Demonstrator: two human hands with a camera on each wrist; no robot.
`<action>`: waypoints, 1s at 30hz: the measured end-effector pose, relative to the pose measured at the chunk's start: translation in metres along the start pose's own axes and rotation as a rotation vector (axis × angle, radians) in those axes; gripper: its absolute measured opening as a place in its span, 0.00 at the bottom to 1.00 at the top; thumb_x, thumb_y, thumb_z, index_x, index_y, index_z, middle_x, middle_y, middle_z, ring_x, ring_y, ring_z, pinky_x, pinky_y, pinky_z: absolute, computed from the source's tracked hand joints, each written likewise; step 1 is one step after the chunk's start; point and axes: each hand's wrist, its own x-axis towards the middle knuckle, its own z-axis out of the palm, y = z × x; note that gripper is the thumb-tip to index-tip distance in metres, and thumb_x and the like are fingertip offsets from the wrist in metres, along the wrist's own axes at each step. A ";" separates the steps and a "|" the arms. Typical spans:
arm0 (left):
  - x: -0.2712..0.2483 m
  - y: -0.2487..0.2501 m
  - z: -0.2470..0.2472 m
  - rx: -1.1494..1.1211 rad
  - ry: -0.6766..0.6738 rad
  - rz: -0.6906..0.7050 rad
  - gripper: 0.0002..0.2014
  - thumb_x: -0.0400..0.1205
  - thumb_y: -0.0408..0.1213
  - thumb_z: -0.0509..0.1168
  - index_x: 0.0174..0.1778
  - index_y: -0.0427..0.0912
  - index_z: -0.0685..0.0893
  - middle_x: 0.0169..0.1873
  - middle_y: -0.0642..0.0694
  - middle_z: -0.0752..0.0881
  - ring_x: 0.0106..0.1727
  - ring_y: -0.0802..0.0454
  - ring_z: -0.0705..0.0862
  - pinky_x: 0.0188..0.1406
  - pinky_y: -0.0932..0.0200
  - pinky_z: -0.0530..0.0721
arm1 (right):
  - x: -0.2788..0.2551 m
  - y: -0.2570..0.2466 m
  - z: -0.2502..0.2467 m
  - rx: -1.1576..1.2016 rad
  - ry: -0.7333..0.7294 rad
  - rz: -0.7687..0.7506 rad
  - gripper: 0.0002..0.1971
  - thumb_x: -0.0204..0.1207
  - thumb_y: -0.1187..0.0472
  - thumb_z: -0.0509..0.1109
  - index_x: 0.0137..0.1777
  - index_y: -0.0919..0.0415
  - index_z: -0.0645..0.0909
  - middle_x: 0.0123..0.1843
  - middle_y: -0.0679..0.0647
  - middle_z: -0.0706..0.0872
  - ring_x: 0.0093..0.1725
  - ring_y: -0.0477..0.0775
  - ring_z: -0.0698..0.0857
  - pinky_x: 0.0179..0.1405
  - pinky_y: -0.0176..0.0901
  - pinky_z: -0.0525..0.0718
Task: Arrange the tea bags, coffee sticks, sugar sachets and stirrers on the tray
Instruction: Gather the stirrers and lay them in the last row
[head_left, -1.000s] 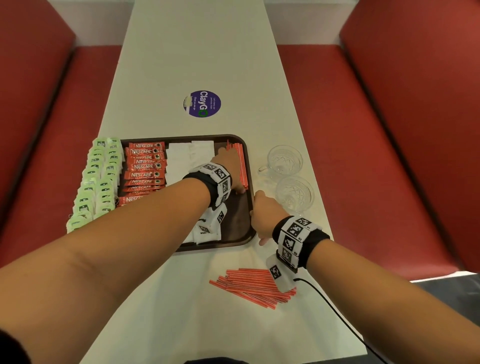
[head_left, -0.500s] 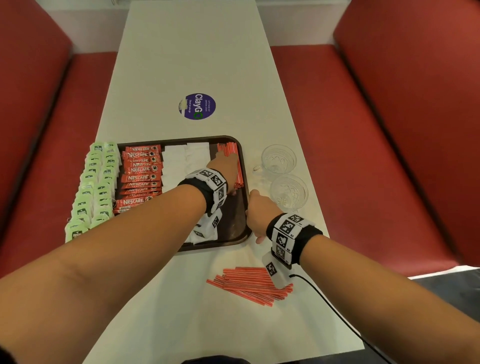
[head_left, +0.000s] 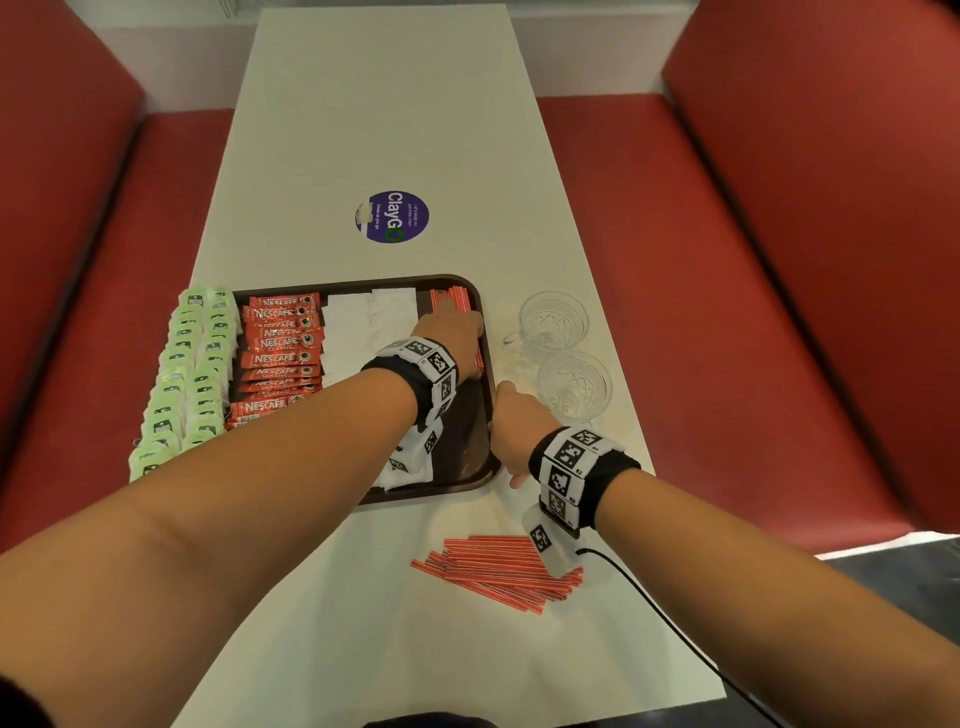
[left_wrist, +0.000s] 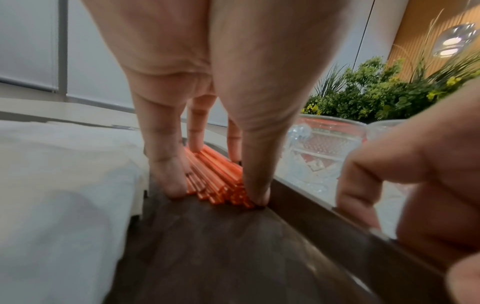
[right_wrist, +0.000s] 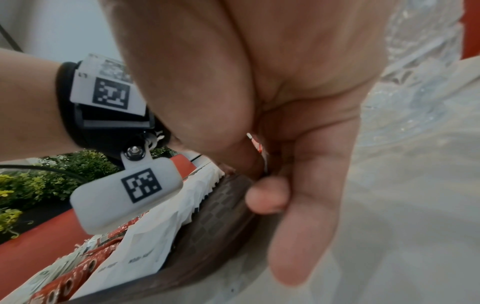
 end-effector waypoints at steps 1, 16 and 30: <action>-0.001 0.000 -0.001 -0.001 -0.001 0.002 0.30 0.74 0.48 0.77 0.71 0.48 0.76 0.68 0.38 0.72 0.61 0.36 0.82 0.62 0.48 0.83 | 0.000 0.000 0.000 0.014 0.003 0.004 0.31 0.73 0.76 0.76 0.72 0.65 0.64 0.63 0.67 0.81 0.56 0.70 0.86 0.35 0.56 0.90; -0.151 0.000 0.051 0.131 -0.195 0.567 0.32 0.70 0.54 0.78 0.69 0.48 0.78 0.60 0.50 0.78 0.62 0.50 0.78 0.63 0.53 0.79 | -0.045 0.069 0.021 -0.278 0.029 -0.296 0.26 0.78 0.49 0.72 0.73 0.59 0.75 0.66 0.58 0.82 0.63 0.60 0.82 0.60 0.50 0.82; -0.174 0.011 0.097 0.123 -0.089 0.561 0.25 0.78 0.58 0.69 0.64 0.45 0.80 0.57 0.46 0.79 0.60 0.47 0.79 0.61 0.51 0.79 | -0.078 0.082 0.053 -0.377 0.083 -0.318 0.10 0.78 0.62 0.72 0.58 0.60 0.87 0.54 0.58 0.89 0.55 0.60 0.87 0.52 0.47 0.82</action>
